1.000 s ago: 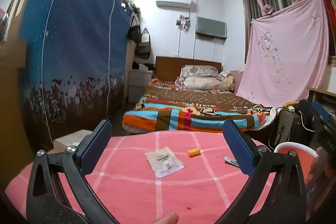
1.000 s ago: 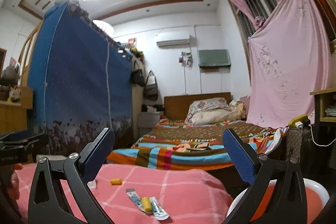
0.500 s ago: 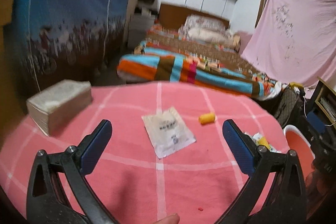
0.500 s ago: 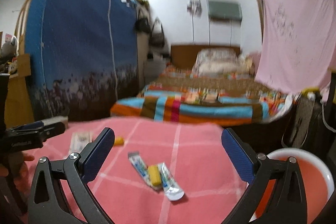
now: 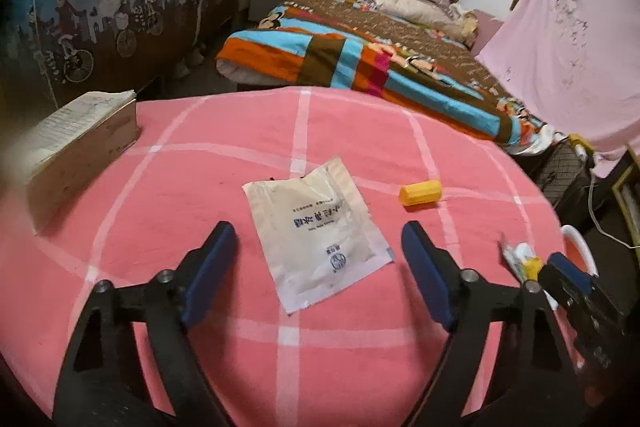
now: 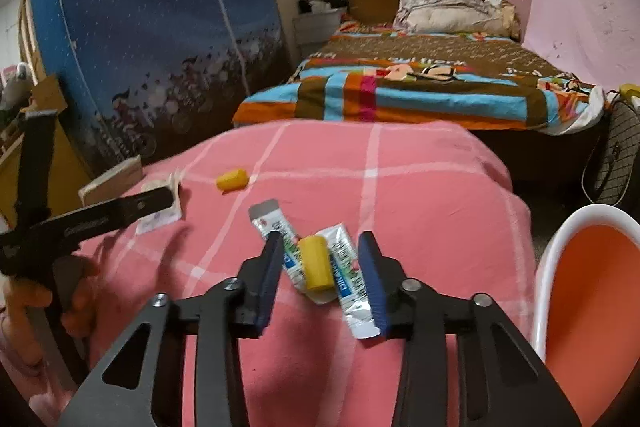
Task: Collect trash
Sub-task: 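Grasp the yellow cylinder with the right tool while the left tool grasps the white paper packet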
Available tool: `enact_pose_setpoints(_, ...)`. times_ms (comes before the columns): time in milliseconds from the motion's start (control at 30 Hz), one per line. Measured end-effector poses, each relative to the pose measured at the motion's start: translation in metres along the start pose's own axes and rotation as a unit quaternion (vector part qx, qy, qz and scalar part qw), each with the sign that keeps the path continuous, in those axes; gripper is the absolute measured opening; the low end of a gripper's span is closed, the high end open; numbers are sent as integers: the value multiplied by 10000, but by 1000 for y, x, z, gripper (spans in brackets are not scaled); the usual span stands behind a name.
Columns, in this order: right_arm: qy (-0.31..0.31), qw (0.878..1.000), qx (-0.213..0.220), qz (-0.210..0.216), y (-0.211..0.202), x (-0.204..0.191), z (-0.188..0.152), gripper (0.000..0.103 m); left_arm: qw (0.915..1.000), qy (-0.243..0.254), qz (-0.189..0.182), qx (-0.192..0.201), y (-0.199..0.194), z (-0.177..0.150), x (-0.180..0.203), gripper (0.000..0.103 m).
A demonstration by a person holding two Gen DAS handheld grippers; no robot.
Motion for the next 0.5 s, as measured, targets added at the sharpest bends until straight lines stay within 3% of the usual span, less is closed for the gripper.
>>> enact_pose_setpoints(100, -49, 9998, -195, 25, 7, -2, 0, 34, 9999, 31, 123, -10, 3, 3, 3, 60)
enact_pose_setpoints(300, -56, 9994, -320, 71, 11, -2, 0, 14, 9990, 299, 307, -95, 7, 5, 12, 44)
enact_pose_setpoints(500, -36, 9994, -305, 132, 11, -2, 1, 13, 9988, 410, 251, -117, 5, 7, 12, 27)
Point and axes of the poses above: each gripper's, at about its wrist camera, not at the fingertips, and y roughly the way its jaws point, x to its right, z to its top, the point moved 4 cm from there along y, roughly the way its jaws point, and after that the axes turned 9 degrees about -x, right-handed, at the moved point
